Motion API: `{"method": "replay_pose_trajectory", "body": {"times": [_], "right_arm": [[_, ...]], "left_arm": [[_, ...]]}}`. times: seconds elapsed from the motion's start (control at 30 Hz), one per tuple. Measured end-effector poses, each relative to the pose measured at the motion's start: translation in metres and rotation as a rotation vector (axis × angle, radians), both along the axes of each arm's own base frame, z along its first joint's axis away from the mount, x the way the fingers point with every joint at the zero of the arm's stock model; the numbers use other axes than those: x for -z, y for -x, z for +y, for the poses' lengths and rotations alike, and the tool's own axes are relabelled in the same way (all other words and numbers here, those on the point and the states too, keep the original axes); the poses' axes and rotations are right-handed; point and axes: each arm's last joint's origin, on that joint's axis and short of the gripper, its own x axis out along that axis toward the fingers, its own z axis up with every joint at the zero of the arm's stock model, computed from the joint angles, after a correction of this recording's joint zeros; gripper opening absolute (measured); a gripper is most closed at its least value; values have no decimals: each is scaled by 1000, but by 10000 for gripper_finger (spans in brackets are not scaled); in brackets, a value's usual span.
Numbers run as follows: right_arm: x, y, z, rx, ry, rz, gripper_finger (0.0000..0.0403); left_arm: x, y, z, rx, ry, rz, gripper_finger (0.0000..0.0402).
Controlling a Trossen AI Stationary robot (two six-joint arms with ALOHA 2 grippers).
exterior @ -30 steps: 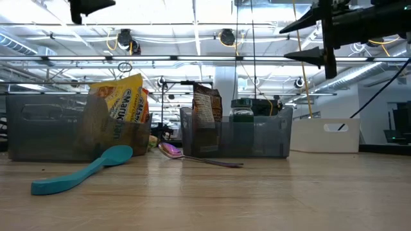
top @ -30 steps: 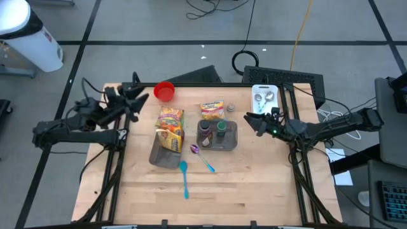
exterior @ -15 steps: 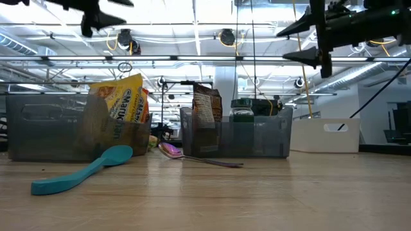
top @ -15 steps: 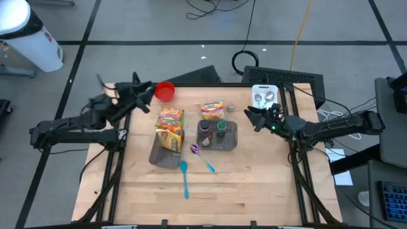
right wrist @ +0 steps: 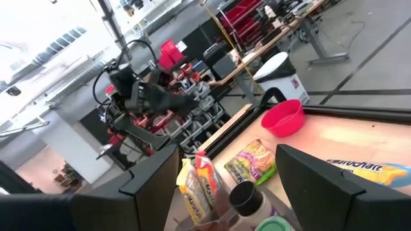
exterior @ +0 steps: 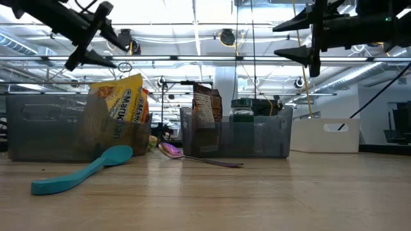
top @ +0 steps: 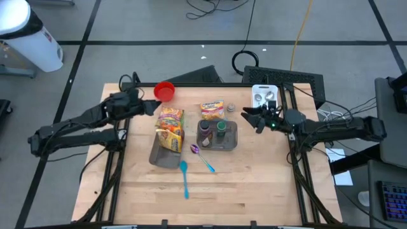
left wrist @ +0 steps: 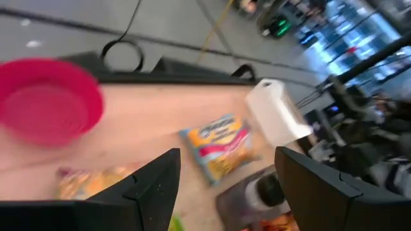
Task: Pick & Place Food Item
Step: Put the green noodle pack into the left black bin
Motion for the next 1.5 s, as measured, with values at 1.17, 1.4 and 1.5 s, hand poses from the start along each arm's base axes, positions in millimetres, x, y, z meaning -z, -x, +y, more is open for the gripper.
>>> {"method": "replay_pose_trajectory", "body": {"times": [1.17, 1.4, 1.5], "right_arm": [[-61, -67, -75, -112, 15, 147, 254], [-57, -80, -80, -115, -4, 162, 254], [-55, -82, -81, -116, -29, 159, 254]], "left_arm": [[96, 22, 102, 271, 434, 415, 257], [121, 17, 110, 374, 492, 457, 257], [127, 15, 113, 412, 499, 444, 257]]}}
